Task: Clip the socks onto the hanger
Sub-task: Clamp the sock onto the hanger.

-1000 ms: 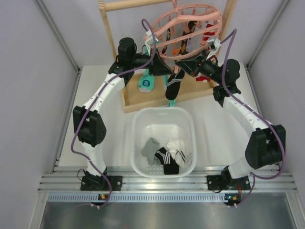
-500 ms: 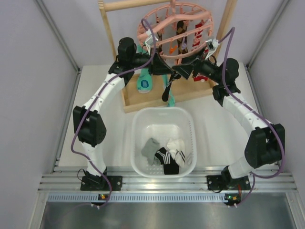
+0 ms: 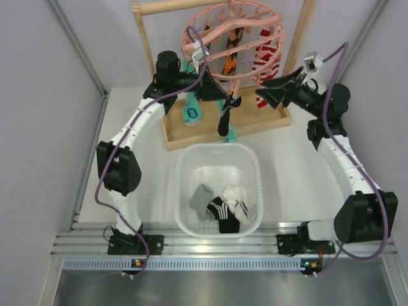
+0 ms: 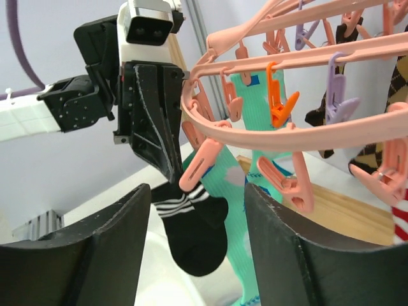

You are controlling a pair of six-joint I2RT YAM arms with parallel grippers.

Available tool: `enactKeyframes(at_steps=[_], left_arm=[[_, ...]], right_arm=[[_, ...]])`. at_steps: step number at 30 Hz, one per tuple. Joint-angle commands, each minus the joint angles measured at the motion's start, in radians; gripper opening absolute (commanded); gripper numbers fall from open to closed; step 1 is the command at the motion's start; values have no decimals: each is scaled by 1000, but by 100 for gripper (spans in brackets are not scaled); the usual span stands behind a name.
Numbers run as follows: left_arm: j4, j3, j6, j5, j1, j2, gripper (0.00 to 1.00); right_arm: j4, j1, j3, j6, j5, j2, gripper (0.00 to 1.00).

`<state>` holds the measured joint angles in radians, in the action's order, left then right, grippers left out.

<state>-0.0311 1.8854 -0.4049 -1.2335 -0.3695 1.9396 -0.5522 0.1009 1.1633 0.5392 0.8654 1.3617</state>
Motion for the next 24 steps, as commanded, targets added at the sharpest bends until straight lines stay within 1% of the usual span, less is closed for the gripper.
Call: enactKeyframes(at_steps=[1,3,5,9,11,15,18,24], left_arm=[[-1,-11,14,-3,21,-53,0],[0,-12,14,-9,26,-56,0],[2,-11,11,-17,32,-57,0],[2,-17,8,-37,37,-60,0],[-3,-17,5,-50,38,-62,0],[-18,-22,-21,-69,44,-64,0],[-29,-23,-37,-84,52,-65,0],[-33,-29,-43,-89,57,-68,0]], right_arm=[[-9,-50,-22,-36,72,-50,58],[-6,-67,-16,-50,90,-46,57],[15,-69,1,-113,75,-39,58],[40,-58,38,-203,58,17,57],[22,-50,56,-238,75,43,57],[-80,-38,70,-245,93,112,59],[-159,-29,94,-210,119,161,59],[-207,13,147,-196,172,200,56]])
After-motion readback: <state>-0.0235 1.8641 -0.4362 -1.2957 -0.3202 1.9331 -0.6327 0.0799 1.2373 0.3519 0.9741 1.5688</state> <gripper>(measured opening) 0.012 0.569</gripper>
